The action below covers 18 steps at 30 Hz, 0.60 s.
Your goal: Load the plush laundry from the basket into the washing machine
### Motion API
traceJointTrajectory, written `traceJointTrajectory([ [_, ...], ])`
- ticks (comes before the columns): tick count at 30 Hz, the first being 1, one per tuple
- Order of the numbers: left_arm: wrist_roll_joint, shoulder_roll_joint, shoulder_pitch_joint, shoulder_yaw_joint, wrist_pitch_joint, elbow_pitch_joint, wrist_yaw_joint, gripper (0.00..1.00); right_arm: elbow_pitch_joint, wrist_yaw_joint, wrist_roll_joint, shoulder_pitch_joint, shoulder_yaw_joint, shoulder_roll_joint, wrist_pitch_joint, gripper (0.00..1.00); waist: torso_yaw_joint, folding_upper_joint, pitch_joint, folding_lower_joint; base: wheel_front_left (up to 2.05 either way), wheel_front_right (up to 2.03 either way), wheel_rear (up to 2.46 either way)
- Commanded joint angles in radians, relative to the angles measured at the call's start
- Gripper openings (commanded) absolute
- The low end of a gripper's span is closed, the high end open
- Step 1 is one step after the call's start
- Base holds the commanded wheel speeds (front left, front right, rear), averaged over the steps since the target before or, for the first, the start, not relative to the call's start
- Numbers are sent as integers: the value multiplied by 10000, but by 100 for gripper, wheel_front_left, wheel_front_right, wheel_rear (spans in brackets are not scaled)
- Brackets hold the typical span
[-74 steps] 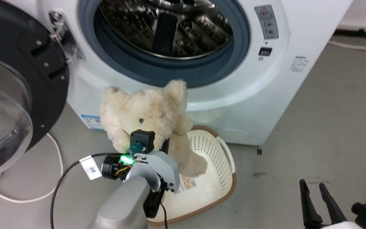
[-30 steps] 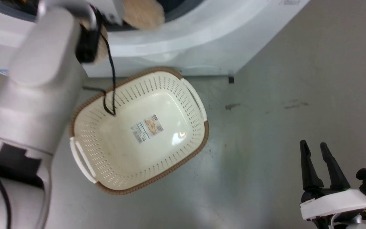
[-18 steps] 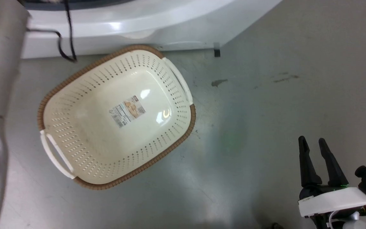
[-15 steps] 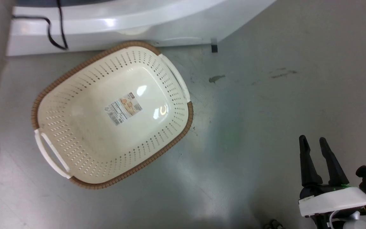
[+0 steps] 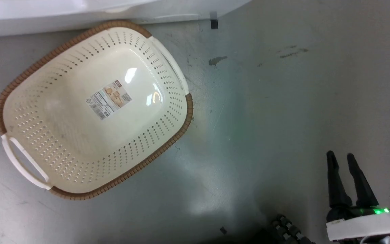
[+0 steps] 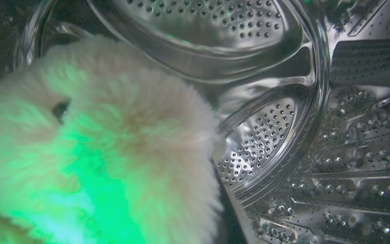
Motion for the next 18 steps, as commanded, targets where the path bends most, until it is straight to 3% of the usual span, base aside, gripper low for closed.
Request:
traceJointTrajectory([
  [1, 139, 53, -40, 85, -56, -113, 36, 0, -63, 6, 60, 121, -78, -16, -103, 100, -51, 0, 162, -1, 0, 0, 0],
  [9, 265, -14, -108, 390, -56, -145, -23, 0, -26, 6, 198, 312, -178, -16, -239, 100, -82, 0, 562, -1, 0, 0, 0],
  [18, 138, -295, -53, 494, 12, 999, -234, 0, -94, 6, 248, 405, -131, -16, -329, 100, -48, 0, 732, -1, 0, 0, 0],
])
